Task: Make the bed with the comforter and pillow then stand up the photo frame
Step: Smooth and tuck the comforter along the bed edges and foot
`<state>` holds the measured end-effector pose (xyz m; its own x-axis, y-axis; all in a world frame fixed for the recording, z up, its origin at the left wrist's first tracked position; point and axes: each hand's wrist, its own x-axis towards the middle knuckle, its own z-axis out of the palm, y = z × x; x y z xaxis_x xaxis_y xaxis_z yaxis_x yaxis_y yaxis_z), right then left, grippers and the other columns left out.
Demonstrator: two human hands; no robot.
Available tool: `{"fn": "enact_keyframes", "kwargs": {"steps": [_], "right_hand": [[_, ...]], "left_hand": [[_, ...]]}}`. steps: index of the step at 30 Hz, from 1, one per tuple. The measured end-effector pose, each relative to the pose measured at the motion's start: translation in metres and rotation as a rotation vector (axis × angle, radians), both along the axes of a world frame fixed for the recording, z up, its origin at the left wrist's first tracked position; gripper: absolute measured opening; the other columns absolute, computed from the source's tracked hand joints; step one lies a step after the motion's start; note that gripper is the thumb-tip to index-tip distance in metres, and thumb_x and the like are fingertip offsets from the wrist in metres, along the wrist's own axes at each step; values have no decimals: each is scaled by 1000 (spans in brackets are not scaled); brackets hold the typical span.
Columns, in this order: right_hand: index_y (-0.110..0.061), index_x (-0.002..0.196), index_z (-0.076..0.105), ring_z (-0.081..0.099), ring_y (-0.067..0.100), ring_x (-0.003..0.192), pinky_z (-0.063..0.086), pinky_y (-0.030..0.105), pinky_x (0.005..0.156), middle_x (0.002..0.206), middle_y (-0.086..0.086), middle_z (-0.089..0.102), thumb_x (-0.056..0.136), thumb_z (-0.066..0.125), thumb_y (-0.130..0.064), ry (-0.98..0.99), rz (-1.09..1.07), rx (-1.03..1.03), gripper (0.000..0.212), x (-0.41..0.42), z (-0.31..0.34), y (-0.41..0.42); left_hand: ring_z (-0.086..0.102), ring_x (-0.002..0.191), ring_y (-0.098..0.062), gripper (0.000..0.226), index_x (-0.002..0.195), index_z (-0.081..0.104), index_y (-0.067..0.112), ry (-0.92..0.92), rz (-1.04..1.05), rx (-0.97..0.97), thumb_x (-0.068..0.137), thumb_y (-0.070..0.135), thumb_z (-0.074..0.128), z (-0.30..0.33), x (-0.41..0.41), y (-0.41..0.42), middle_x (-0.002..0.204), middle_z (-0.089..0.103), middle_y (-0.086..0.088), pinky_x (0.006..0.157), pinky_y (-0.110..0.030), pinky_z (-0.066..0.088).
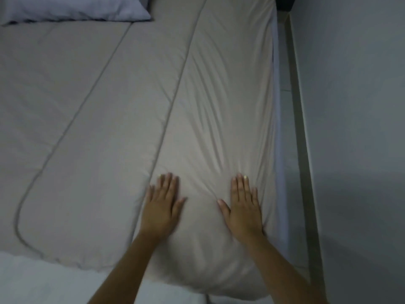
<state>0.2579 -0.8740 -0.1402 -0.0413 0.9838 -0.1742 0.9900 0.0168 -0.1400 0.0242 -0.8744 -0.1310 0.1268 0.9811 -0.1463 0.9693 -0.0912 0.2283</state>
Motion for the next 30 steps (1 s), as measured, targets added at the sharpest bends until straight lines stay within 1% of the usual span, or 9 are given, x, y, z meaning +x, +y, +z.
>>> {"fn": "enact_keyframes", "kwargs": {"steps": [4, 8, 11, 15, 18, 21, 24, 27, 30], "right_hand": [[-6, 149, 26, 19, 28, 147, 13, 46, 117, 157, 12, 25, 89, 16, -60, -34, -81, 17, 81, -8, 5, 9], [-2, 145, 35, 26, 32, 144, 21, 54, 114, 153, 16, 32, 88, 23, -51, 37, -118, 50, 76, -77, 13, 8], [-3, 146, 34, 26, 32, 144, 22, 55, 115, 153, 15, 31, 89, 25, -49, 89, -114, 76, 73, -147, 19, 15], [-8, 150, 26, 17, 27, 147, 14, 49, 118, 158, 10, 23, 91, 23, -56, 73, -113, 27, 76, -206, 3, 9], [-12, 152, 20, 11, 23, 148, 6, 45, 118, 160, 6, 17, 91, 18, -61, -8, -119, 9, 78, -213, -9, -3], [-11, 151, 23, 15, 25, 148, 12, 49, 117, 159, 7, 20, 90, 16, -63, -36, -148, 19, 80, -216, -3, -3], [-6, 147, 33, 23, 30, 145, 18, 54, 114, 155, 12, 29, 90, 22, -58, -49, -210, 42, 77, -226, 6, 8], [-1, 143, 39, 29, 34, 142, 23, 57, 112, 151, 18, 35, 91, 28, -48, -19, -217, 77, 72, -264, 9, 36], [1, 140, 43, 33, 35, 140, 19, 56, 110, 149, 19, 38, 90, 30, -47, 26, -173, 135, 70, -327, 12, 66]], "left_hand": [[15, 147, -32, 82, 152, 26, 10, 63, 62, 34, 94, 63, 2, 6, -66, 21, 158, 20, -12, 115, -54, 13], [4, 148, -24, 78, 153, 21, 10, 64, 30, 21, 93, 59, 9, -3, -117, 40, 160, 14, -9, 118, -49, 11], [7, 148, -25, 82, 153, 22, 11, 53, -34, 11, 93, 63, 0, -6, -146, 50, 160, 15, -8, 118, -50, 11], [14, 147, -32, 68, 152, 24, 12, 57, 20, -10, 96, 51, 18, -14, -194, 41, 159, 19, -9, 116, -58, 12], [17, 147, -33, 69, 152, 23, 10, 52, -33, -45, 97, 52, 16, -20, -217, 26, 159, 20, -11, 115, -57, 17], [5, 149, -25, 72, 153, 12, 14, 28, -111, -62, 96, 58, 7, -14, -228, 29, 161, 9, -4, 118, -48, 7], [6, 148, -20, 70, 153, 19, 13, 39, -139, 1, 97, 56, 14, -6, -258, 49, 160, 15, -4, 119, -46, 12], [8, 147, -20, 73, 151, 26, 12, 44, -72, 33, 97, 57, 10, -3, -300, 77, 159, 20, -5, 119, -43, 9], [16, 147, -26, 74, 151, 28, 11, 103, -68, 63, 97, 58, 9, 1, -349, 111, 158, 23, -7, 116, -50, 19]]}}
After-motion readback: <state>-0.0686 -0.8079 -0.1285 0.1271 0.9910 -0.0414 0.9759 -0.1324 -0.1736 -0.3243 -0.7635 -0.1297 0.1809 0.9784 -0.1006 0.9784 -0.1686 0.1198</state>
